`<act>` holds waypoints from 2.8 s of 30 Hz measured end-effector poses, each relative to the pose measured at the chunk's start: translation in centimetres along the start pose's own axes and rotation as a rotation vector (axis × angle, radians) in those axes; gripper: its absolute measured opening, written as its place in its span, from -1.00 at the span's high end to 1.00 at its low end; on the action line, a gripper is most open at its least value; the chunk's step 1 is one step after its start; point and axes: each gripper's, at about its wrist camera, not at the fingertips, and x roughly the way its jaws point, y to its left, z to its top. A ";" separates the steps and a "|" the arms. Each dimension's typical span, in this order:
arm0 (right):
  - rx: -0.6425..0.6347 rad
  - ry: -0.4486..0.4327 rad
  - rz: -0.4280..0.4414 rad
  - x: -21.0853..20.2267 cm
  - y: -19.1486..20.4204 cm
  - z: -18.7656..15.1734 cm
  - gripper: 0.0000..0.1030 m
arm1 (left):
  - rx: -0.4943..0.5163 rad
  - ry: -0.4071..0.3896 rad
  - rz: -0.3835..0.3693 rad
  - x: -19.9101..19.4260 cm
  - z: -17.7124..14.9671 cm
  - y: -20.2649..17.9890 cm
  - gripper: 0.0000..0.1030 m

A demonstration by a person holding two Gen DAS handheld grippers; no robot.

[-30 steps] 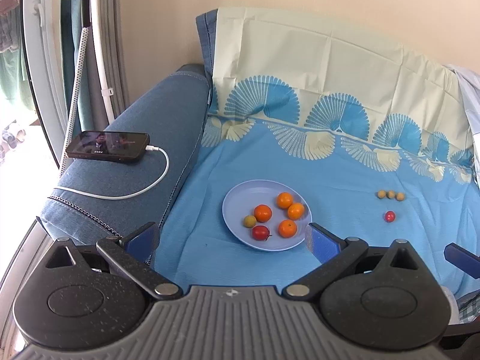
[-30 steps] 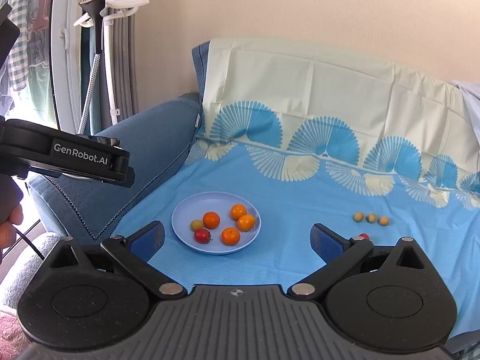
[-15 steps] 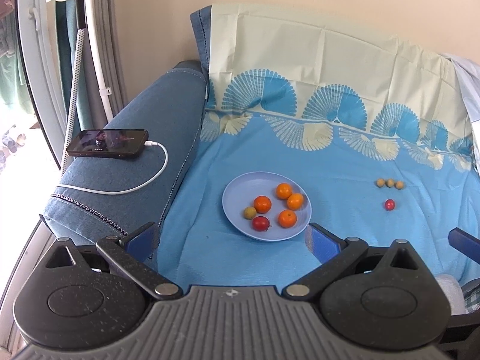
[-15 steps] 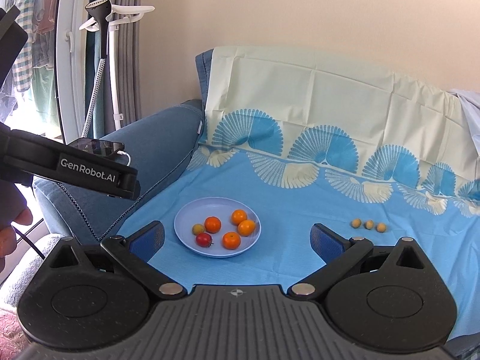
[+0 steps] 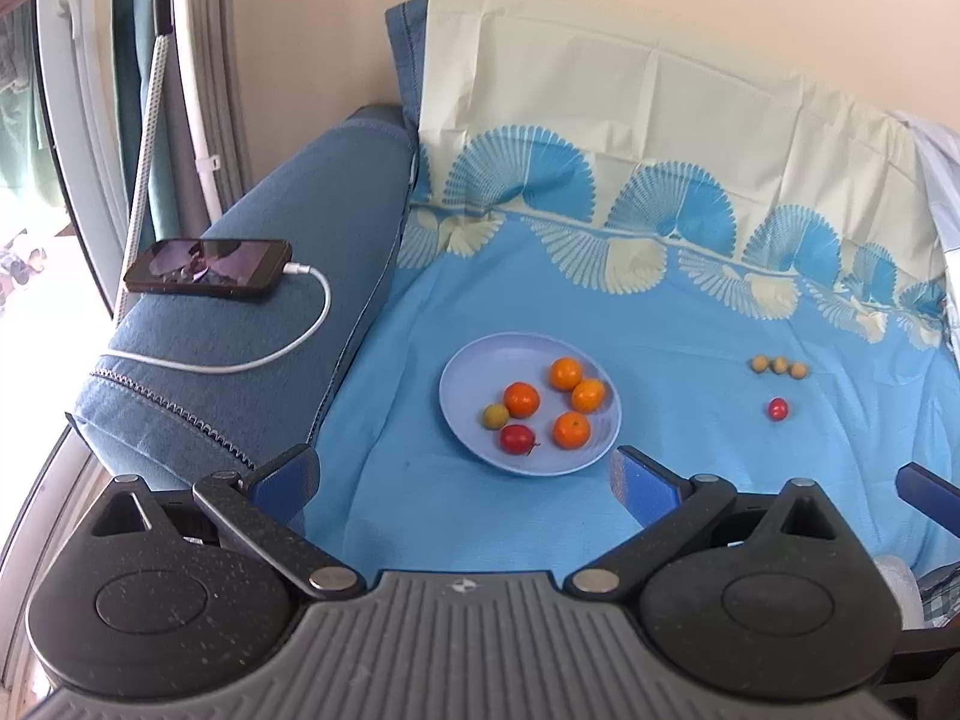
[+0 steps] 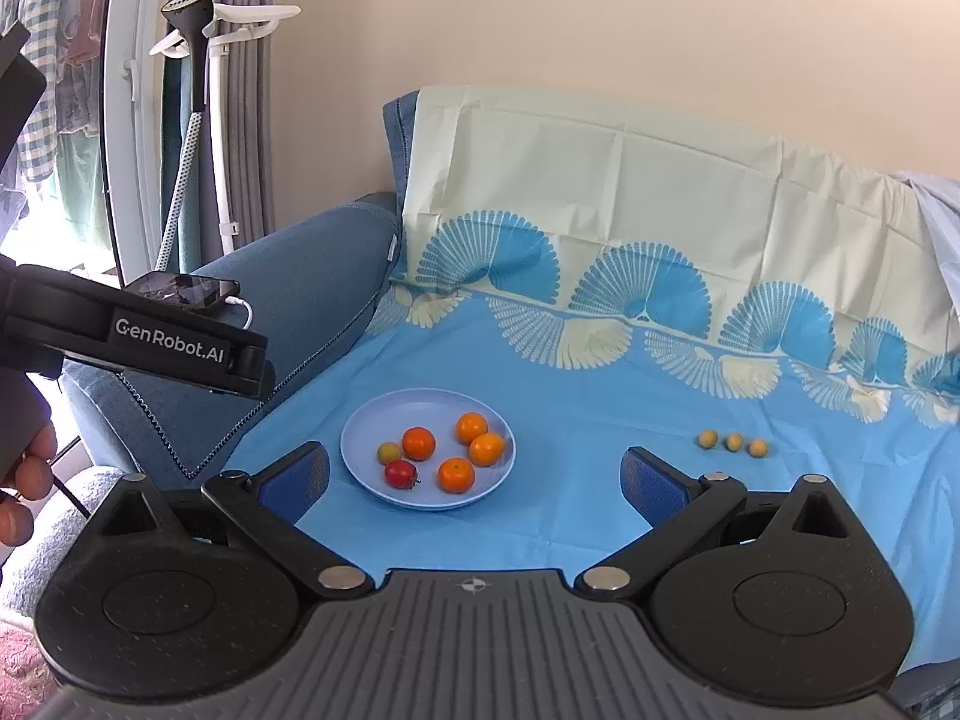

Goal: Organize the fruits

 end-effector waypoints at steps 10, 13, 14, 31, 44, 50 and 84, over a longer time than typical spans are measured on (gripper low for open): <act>0.068 0.043 0.008 2.0 -2.0 -0.3 -0.99 | 0.007 0.095 0.023 3.4 0.6 -0.9 -0.99; 0.090 0.059 0.019 2.9 -2.7 -0.5 -0.99 | 0.026 0.109 0.038 4.4 0.8 -1.6 -0.99; 0.094 0.064 0.021 3.2 -2.9 -0.6 -0.99 | 0.034 0.115 0.043 4.8 0.9 -1.8 -0.99; 0.239 0.113 -0.104 9.6 -12.1 -1.0 -0.99 | 0.157 0.206 -0.012 13.0 4.3 -10.5 -0.99; 0.302 0.130 -0.359 19.6 -28.6 -2.5 -0.99 | 0.335 0.208 -0.140 27.1 8.3 -26.0 -0.99; 0.242 0.222 -0.412 29.5 -35.5 -5.1 -0.98 | 0.384 0.207 -0.202 35.6 8.4 -33.4 -0.99; 0.215 0.159 -0.259 30.2 -35.8 -4.6 0.43 | 0.401 0.286 -0.321 33.8 8.2 -33.8 0.49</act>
